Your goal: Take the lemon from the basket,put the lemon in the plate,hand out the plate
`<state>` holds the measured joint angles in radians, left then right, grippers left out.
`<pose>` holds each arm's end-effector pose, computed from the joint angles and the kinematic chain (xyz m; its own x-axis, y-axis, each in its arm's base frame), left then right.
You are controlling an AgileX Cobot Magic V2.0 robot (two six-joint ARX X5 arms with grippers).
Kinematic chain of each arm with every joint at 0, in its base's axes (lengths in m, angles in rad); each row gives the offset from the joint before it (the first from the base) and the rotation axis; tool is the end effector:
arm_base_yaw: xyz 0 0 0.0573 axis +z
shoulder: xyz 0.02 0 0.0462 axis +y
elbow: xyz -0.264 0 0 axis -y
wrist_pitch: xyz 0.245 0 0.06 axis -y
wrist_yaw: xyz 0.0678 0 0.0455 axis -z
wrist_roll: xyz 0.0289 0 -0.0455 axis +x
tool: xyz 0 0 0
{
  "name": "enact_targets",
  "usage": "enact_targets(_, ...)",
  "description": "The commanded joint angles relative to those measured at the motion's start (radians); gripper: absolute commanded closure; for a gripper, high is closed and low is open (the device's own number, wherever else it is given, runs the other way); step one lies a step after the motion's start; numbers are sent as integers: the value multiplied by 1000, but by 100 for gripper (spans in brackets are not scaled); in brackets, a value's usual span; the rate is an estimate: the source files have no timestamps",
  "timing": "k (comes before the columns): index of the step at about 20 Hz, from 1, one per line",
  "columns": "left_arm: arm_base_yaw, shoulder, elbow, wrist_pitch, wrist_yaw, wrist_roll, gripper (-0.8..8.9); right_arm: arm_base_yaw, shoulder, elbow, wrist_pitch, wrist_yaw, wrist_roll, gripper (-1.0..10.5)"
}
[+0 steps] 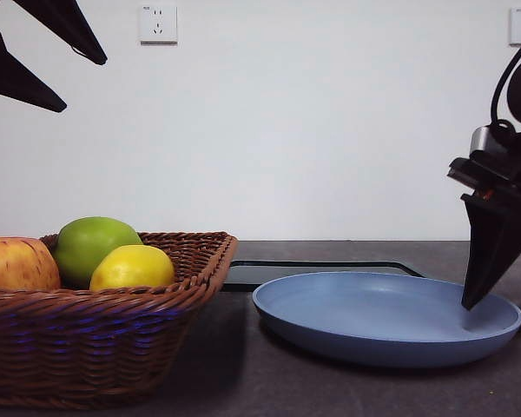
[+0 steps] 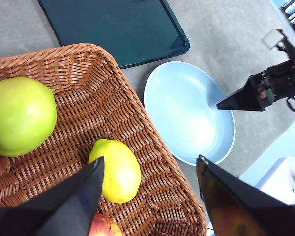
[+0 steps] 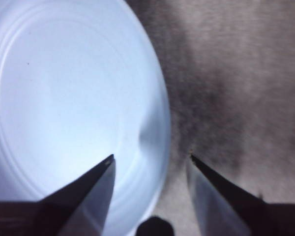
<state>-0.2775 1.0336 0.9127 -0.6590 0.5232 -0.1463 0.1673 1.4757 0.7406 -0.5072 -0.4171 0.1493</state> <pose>0.1897 -0.0690 0.2950 0.4554 -0.6493 -0.6091 0.4742 0.7560 -0.4513 0.2419 0.0527 0.1573 0.2234 0.4486 -0.8654 -0.1392 0.8934 0.4272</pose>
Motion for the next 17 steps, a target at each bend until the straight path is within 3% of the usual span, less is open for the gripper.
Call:
enact_targets(1,-6,8,14,11,-2,-11,486,6,18,14,13,2,19,813)
enact_targets(4,-6,8,14,11,-2,-11,486,3,18,14,13,7,35,947)
enact_targets(10,-6,8,14,11,-3,-45,486,3,-32,14,3,4,45,943)
enact_targets(17,-60,9,14,-9,-56,-90,468,-24,-222,14,-37,3,63,943)
